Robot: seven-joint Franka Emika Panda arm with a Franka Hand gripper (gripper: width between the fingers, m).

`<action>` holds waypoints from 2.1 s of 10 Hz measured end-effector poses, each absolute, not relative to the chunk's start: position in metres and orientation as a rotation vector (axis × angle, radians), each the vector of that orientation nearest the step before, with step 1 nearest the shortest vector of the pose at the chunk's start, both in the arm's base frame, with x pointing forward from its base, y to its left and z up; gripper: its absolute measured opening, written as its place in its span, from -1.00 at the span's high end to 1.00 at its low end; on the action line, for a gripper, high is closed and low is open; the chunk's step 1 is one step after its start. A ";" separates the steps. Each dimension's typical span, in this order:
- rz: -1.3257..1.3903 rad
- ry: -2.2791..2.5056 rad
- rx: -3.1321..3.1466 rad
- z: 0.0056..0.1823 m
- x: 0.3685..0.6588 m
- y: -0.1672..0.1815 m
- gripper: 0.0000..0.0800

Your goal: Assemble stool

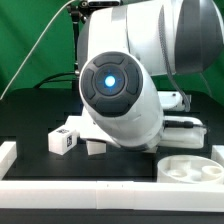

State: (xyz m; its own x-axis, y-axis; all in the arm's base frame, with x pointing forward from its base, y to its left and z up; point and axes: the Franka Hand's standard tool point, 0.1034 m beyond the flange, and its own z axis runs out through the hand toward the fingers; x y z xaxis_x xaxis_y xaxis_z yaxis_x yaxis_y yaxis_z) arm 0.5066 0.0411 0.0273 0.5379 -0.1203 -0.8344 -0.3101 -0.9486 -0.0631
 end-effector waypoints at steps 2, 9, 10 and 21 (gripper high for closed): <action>1.361 0.354 -2.582 0.054 0.517 0.050 0.16; 1.165 0.337 -2.660 0.060 0.543 0.046 0.16; 1.073 0.342 -2.699 0.074 0.549 0.048 0.16; 0.069 0.389 -2.954 0.107 0.593 0.055 0.16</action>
Offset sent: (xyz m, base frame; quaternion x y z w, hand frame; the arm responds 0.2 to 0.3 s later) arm 0.0000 0.0000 0.0000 0.0000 0.0000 0.0000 1.0000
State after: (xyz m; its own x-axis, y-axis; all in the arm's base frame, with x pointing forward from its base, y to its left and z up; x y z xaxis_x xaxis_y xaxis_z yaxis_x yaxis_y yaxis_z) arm 0.5928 0.0551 0.1073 0.9651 -0.2533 -0.0664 -0.2607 -0.9532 -0.1531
